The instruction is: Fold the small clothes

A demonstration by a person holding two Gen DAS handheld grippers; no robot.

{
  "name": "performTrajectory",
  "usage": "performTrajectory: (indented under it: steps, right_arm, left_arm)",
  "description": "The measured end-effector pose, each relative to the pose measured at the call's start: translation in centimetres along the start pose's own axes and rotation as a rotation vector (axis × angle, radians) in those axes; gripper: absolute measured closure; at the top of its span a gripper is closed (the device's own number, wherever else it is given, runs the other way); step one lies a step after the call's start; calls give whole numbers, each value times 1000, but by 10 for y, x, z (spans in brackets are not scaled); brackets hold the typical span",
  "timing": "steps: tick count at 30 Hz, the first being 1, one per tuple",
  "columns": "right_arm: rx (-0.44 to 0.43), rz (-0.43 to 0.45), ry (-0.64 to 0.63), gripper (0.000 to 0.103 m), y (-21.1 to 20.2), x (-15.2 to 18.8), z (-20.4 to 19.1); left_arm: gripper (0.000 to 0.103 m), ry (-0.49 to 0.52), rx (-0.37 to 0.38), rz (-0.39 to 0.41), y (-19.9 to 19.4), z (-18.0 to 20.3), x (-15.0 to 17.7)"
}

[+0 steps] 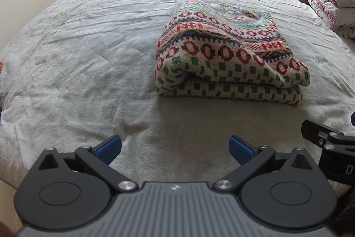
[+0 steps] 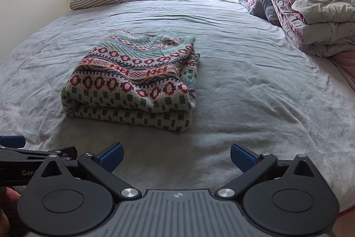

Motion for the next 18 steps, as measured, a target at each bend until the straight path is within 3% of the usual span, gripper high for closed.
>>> performTrajectory:
  steps: [18]
  right_arm:
    - [3,19,-19,0,0,-5,-9]
  left_arm:
    - [1,-25,5,3,2,-5,-3]
Point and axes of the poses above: each gripper's, at about its wrist camera, not at the fingertips, and y roughly the way its jaws point, z to its right, x to its underside, the point moved 10 cm from there along y, roughly the way its jaws point, and after that the axes turned 11 degrees about -z, right-handed, at the moved point
